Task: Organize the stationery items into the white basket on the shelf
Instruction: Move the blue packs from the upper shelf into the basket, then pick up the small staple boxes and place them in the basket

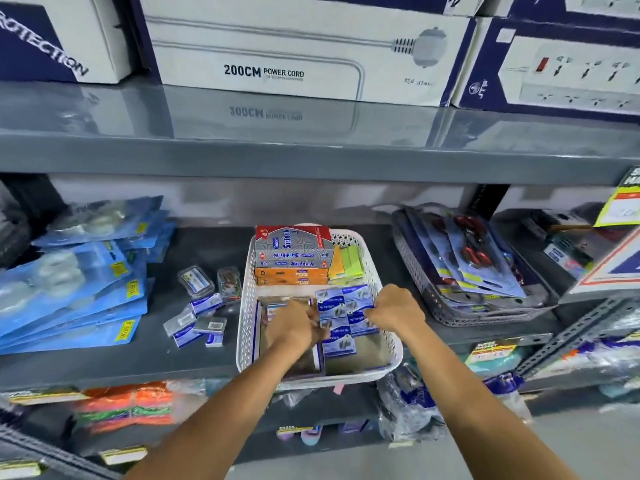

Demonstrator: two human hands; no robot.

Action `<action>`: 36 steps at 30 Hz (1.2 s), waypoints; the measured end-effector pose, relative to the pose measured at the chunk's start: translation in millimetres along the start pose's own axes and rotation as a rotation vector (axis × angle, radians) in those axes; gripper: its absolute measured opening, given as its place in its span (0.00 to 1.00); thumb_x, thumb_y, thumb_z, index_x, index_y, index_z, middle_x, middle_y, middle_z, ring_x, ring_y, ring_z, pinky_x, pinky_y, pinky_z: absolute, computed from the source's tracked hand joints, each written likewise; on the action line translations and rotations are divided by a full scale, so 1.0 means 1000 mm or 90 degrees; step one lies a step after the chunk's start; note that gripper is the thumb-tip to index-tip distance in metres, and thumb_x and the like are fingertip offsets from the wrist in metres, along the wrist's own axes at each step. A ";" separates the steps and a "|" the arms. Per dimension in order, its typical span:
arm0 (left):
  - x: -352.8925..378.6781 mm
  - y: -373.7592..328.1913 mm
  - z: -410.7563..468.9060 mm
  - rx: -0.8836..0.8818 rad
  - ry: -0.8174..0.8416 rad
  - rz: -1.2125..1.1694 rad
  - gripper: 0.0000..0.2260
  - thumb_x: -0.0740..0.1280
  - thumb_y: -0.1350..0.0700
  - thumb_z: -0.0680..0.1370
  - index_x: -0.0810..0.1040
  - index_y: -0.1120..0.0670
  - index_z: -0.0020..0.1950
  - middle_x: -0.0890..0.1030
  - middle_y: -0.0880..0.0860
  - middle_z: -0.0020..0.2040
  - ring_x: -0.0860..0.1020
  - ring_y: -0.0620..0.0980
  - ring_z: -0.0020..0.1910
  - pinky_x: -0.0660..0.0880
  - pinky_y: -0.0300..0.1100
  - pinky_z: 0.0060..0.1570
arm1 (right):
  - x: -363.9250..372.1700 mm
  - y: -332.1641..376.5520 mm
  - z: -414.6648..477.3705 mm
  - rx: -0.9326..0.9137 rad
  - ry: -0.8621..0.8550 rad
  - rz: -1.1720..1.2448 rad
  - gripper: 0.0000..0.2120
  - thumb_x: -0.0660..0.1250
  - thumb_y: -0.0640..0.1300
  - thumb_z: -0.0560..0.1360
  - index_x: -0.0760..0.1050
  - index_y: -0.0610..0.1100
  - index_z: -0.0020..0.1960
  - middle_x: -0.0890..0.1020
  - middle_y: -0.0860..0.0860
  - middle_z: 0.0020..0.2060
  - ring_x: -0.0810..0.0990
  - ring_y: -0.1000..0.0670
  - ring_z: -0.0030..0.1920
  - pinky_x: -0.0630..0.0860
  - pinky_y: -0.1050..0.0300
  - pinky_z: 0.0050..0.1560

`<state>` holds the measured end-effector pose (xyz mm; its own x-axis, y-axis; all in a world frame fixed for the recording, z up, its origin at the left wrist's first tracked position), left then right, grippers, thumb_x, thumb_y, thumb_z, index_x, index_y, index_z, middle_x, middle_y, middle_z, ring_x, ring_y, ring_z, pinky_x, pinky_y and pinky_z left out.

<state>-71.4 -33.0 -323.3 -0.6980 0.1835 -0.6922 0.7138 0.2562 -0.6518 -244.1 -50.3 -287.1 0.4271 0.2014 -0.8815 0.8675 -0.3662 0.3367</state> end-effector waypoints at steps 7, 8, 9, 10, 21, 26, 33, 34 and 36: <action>0.011 0.007 0.007 0.045 -0.057 0.122 0.09 0.73 0.53 0.74 0.81 0.53 0.52 0.83 0.49 0.50 0.81 0.50 0.50 0.78 0.48 0.51 | 0.022 0.005 0.007 0.013 0.019 -0.188 0.15 0.66 0.39 0.70 0.74 0.43 0.57 0.81 0.47 0.55 0.80 0.44 0.55 0.72 0.55 0.45; 0.011 0.005 0.006 0.059 -0.070 0.166 0.06 0.70 0.55 0.76 0.81 0.53 0.52 0.83 0.50 0.50 0.80 0.50 0.49 0.78 0.47 0.50 | 0.023 0.006 0.009 0.013 0.019 -0.203 0.15 0.66 0.39 0.70 0.75 0.43 0.57 0.81 0.46 0.55 0.80 0.44 0.55 0.71 0.54 0.45; 0.011 0.003 0.006 0.070 -0.078 0.211 0.05 0.67 0.56 0.78 0.80 0.53 0.52 0.83 0.51 0.50 0.80 0.50 0.48 0.78 0.46 0.47 | 0.024 0.006 0.011 0.013 0.021 -0.211 0.15 0.66 0.38 0.70 0.75 0.43 0.56 0.81 0.46 0.54 0.80 0.43 0.55 0.71 0.54 0.45; 0.011 0.001 0.006 0.080 -0.080 0.244 0.05 0.67 0.57 0.78 0.80 0.53 0.53 0.83 0.52 0.51 0.80 0.50 0.48 0.77 0.45 0.46 | 0.023 0.006 0.013 0.016 0.022 -0.213 0.14 0.66 0.38 0.70 0.75 0.43 0.56 0.81 0.46 0.54 0.80 0.43 0.55 0.72 0.53 0.45; -0.045 0.025 -0.032 0.261 -0.145 0.333 0.09 0.65 0.50 0.76 0.79 0.51 0.53 0.83 0.54 0.50 0.80 0.56 0.50 0.77 0.48 0.46 | 0.005 0.006 0.000 -0.031 -0.053 -0.065 0.05 0.69 0.41 0.70 0.81 0.42 0.44 0.83 0.42 0.47 0.82 0.41 0.46 0.78 0.54 0.44; -0.097 0.103 -0.044 0.308 -0.311 0.260 0.26 0.68 0.40 0.74 0.75 0.55 0.65 0.79 0.54 0.60 0.75 0.56 0.58 0.73 0.49 0.59 | 0.001 0.052 -0.023 -0.208 -0.094 -0.005 0.05 0.70 0.47 0.72 0.79 0.49 0.38 0.85 0.48 0.44 0.82 0.44 0.48 0.77 0.56 0.45; -0.115 0.212 -0.028 0.146 -0.225 0.377 0.57 0.49 0.19 0.63 0.52 0.60 0.77 0.53 0.58 0.78 0.47 0.55 0.78 0.46 0.49 0.76 | 0.031 0.145 -0.048 -0.451 -0.080 0.049 0.03 0.71 0.44 0.71 0.83 0.46 0.42 0.86 0.52 0.41 0.82 0.54 0.41 0.76 0.63 0.47; -0.115 0.218 -0.023 0.123 -0.202 0.415 0.60 0.46 0.17 0.61 0.48 0.61 0.77 0.48 0.58 0.79 0.40 0.54 0.77 0.41 0.49 0.76 | 0.039 0.155 -0.049 -0.471 -0.056 0.045 0.04 0.71 0.45 0.71 0.82 0.45 0.44 0.86 0.50 0.42 0.83 0.52 0.43 0.78 0.58 0.51; -0.115 0.228 -0.013 0.077 -0.166 0.477 0.64 0.40 0.16 0.57 0.43 0.63 0.77 0.42 0.59 0.78 0.34 0.55 0.75 0.35 0.51 0.75 | 0.058 0.177 -0.050 -0.504 0.006 0.012 0.08 0.72 0.46 0.71 0.81 0.43 0.48 0.86 0.48 0.44 0.84 0.49 0.45 0.79 0.53 0.52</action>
<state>171.0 16.6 -387.8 -0.0047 0.0347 -0.9994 0.9990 0.0444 -0.0032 -52.5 -57.8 -262.2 0.4424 0.2103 -0.8718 0.7824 0.3845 0.4898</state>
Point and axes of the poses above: each hand's wrist, its own z-axis towards the middle knuckle, its own x-axis out of the palm, y = z × x, the point moved 2 cm from there along z, towards the middle knuckle
